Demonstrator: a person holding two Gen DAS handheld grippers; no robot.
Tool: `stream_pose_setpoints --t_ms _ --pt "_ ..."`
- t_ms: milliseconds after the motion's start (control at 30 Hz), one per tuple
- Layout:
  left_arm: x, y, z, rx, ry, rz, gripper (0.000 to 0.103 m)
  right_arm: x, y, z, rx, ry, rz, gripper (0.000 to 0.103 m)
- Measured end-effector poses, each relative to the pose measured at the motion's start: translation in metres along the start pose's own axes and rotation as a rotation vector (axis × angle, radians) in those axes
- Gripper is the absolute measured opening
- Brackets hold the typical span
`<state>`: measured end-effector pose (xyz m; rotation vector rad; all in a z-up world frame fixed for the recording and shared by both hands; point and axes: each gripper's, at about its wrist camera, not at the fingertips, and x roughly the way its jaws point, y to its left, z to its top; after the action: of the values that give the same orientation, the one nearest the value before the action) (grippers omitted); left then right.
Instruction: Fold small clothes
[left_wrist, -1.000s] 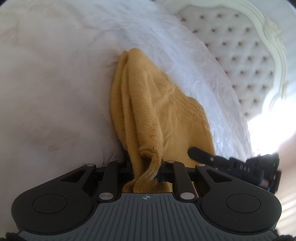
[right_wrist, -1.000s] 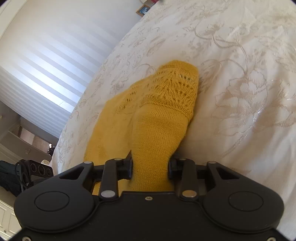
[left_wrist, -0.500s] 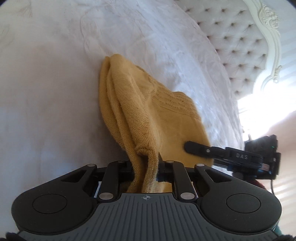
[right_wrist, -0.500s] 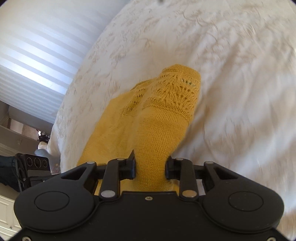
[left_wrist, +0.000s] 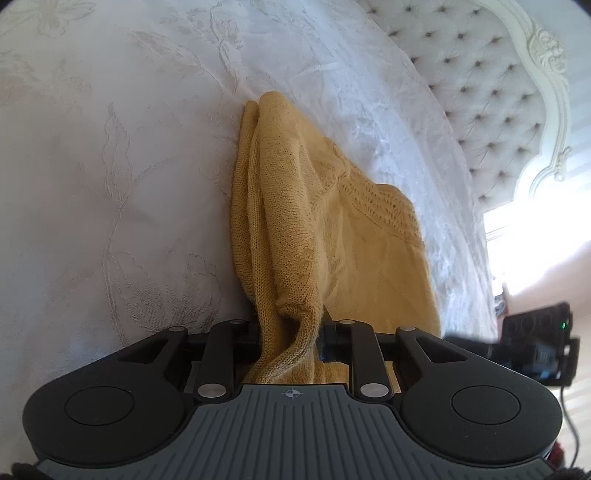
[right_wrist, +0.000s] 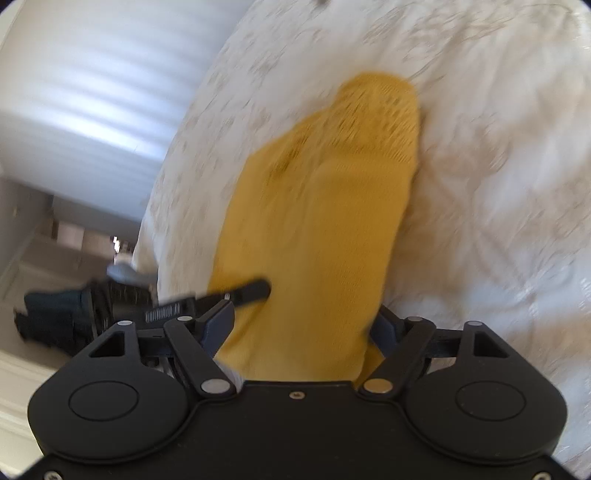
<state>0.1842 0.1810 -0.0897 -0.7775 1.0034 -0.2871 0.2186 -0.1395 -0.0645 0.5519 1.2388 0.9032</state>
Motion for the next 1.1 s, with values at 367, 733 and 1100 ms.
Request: stream_pose_setpoints --t_ms 367,733,1100 --pt "-0.022 -0.006 0.017 -0.030 0.026 -0.100 0.025 -0.028 0.030 -0.002 0.065 -0.021 0.320 0.043" --pt "-0.044 0.020 -0.008 0.024 0.050 0.064 0.030 -0.021 0.030 -0.024 -0.002 0.064 -0.169 0.051" --pt "-0.072 -0.072 -0.049 0.515 -0.235 0.295 0.037 -0.013 0.074 -0.025 -0.264 -0.114 -0.389 0.062"
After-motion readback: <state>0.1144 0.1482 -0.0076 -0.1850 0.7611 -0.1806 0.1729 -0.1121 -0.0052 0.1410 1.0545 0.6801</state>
